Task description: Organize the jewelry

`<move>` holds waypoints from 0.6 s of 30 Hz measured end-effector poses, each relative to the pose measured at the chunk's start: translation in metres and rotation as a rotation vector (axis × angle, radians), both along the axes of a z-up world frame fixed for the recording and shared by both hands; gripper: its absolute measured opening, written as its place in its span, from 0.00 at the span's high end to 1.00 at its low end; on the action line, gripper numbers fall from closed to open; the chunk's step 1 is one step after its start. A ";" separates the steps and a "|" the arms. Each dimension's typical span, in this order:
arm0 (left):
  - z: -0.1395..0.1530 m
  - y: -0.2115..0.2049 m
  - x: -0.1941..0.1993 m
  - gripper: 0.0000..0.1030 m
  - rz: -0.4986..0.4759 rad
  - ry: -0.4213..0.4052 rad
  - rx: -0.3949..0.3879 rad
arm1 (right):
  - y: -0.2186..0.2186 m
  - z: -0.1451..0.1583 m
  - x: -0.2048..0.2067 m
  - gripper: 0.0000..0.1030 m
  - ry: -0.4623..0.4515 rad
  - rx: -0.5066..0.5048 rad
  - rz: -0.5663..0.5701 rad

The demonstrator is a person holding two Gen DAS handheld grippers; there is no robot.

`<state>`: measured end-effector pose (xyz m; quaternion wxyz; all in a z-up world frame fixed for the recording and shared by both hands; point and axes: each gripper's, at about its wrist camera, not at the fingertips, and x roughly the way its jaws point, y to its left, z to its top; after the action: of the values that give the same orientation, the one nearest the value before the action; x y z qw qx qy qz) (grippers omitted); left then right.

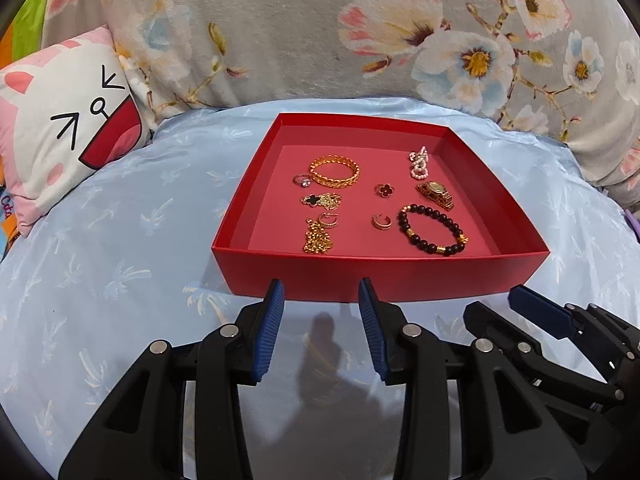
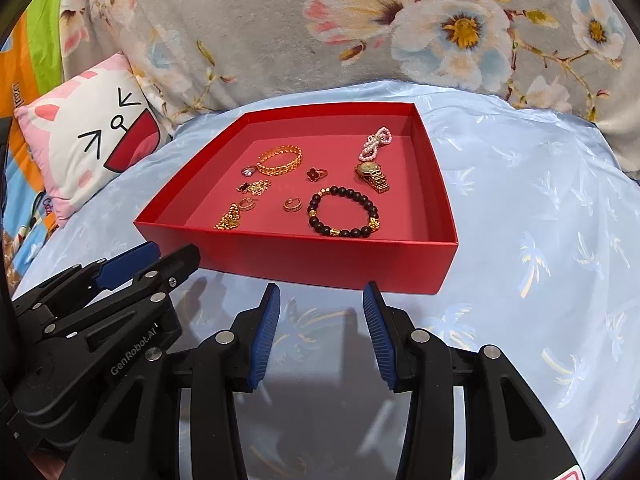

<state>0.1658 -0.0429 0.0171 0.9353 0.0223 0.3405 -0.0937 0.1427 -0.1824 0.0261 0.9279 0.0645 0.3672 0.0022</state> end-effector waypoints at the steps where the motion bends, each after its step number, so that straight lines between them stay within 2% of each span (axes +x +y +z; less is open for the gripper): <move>1: 0.000 0.000 0.000 0.64 0.000 0.001 -0.001 | 0.000 0.000 -0.001 0.58 -0.002 -0.002 -0.003; 11: -0.001 -0.004 -0.002 0.65 0.049 0.001 0.023 | 0.002 -0.001 0.000 0.58 0.006 -0.016 -0.024; 18: -0.001 -0.004 -0.004 0.64 0.042 -0.009 0.024 | 0.000 -0.001 -0.001 0.58 0.005 -0.009 -0.034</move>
<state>0.1616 -0.0465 0.0162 0.9382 0.0270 0.3379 -0.0698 0.1421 -0.1825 0.0253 0.9272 0.0665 0.3682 -0.0154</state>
